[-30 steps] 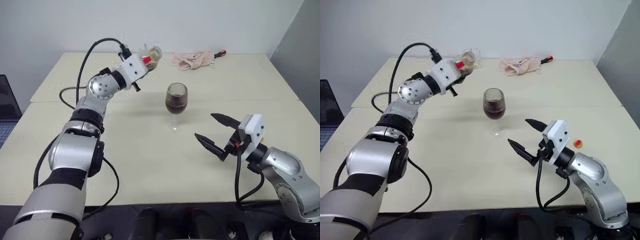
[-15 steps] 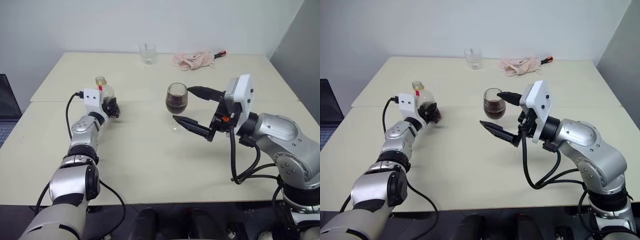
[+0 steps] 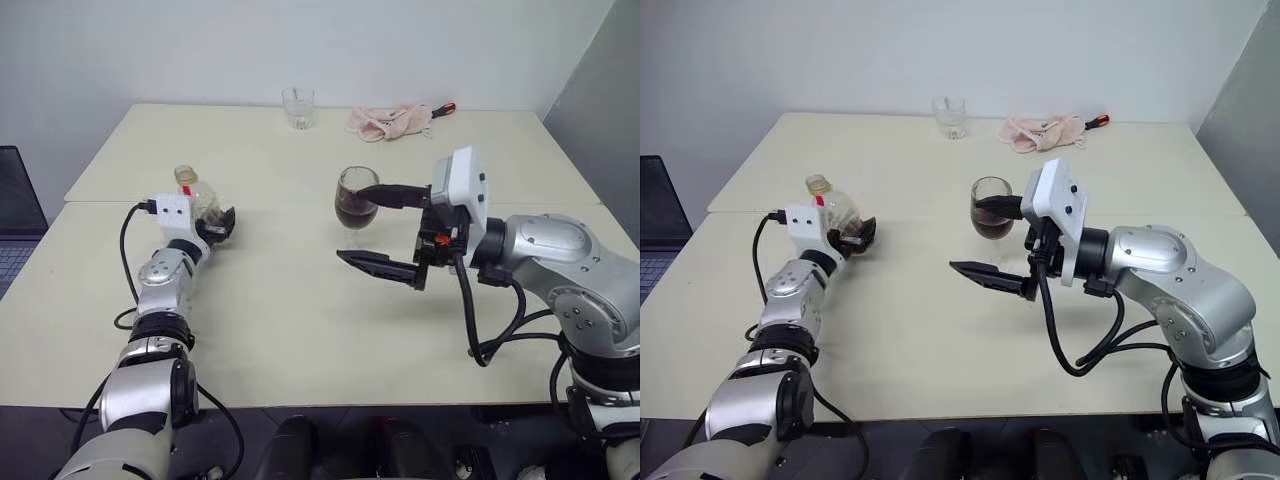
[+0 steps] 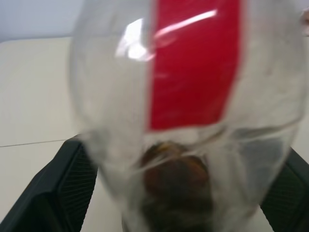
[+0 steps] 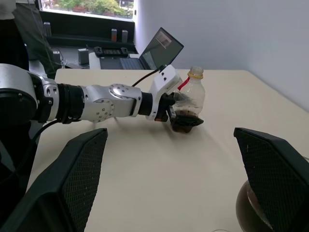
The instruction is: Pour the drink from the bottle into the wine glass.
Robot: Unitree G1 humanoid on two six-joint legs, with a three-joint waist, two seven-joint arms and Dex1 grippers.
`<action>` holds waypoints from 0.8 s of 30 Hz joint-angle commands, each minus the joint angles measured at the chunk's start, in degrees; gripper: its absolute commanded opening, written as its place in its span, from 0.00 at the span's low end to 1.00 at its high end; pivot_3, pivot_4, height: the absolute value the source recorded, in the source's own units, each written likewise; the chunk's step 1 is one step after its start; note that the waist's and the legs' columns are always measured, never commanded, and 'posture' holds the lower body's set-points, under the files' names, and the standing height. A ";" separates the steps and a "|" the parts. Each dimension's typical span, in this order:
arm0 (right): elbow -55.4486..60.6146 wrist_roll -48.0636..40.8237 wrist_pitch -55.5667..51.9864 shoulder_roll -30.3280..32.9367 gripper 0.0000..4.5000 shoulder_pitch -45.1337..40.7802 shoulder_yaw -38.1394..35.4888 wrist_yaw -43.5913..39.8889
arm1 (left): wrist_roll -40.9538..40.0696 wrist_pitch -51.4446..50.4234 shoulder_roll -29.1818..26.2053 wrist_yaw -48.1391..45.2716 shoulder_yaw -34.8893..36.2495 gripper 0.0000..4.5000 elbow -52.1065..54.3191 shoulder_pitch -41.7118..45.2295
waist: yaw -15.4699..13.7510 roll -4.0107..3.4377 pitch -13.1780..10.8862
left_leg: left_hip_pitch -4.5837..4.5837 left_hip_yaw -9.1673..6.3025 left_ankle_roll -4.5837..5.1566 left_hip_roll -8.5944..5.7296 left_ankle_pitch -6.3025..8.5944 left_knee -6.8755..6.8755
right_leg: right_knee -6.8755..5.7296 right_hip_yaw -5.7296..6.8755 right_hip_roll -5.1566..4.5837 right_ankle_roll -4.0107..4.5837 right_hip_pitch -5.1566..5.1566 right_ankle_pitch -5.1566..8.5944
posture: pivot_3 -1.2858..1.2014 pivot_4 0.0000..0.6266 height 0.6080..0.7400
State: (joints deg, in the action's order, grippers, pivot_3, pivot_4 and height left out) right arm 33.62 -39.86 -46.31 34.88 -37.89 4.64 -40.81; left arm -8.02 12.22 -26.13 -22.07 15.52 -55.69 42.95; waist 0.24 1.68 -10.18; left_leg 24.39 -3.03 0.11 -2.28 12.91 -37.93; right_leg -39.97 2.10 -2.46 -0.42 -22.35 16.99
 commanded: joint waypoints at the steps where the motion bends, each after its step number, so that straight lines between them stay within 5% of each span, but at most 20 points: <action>1: 0.39 -0.16 1.30 0.17 1.00 -1.42 -0.58 -1.16 | -1.74 -2.65 -0.83 -2.20 -0.16 0.99 7.98 -1.38 | -0.01 0.00 0.00 | 0.00 0.00 0.00 0.00 0.00 0.00 | 0.00 0.00 0.00 0.00 0.00 0.00 | 0.52 0.24 1.00; 8: -3.34 0.98 2.88 0.19 1.00 -3.05 0.50 -4.72 | -4.17 -15.82 -3.70 -4.77 -0.48 0.99 32.65 -9.15 | 0.07 0.00 0.00 | 0.00 -0.02 -0.01 0.02 -0.01 0.01 | 0.01 -0.03 0.00 0.00 0.00 0.00 | 0.52 0.24 1.00; 15: -6.45 2.42 4.96 0.85 1.00 -3.56 0.74 -7.66 | -4.74 -26.36 -13.03 -6.45 0.75 0.99 49.92 -11.27 | -0.14 -0.01 0.00 | 0.00 -0.04 0.00 0.03 0.00 0.04 | 0.04 -0.02 0.01 0.01 0.00 0.00 | 0.52 0.24 1.00; 24: -11.68 3.13 6.56 6.71 1.00 -1.52 -4.32 -12.13 | -25.62 -41.81 -24.78 -27.65 5.86 0.99 64.57 -12.71 | -0.06 -0.05 -0.02 | -0.02 -0.01 -0.01 0.00 0.00 0.08 | 0.11 -0.04 -0.05 0.02 0.03 0.01 | 0.52 0.24 1.00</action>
State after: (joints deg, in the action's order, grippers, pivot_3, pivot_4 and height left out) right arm 22.57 -37.08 -41.32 40.15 -39.48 3.80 -51.67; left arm -28.59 -26.67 -49.57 -44.74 19.48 5.75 31.33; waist 0.18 1.63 -10.20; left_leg 24.38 -3.03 0.09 -2.27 12.91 -37.84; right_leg -39.85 2.05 -2.52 -0.38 -22.32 17.00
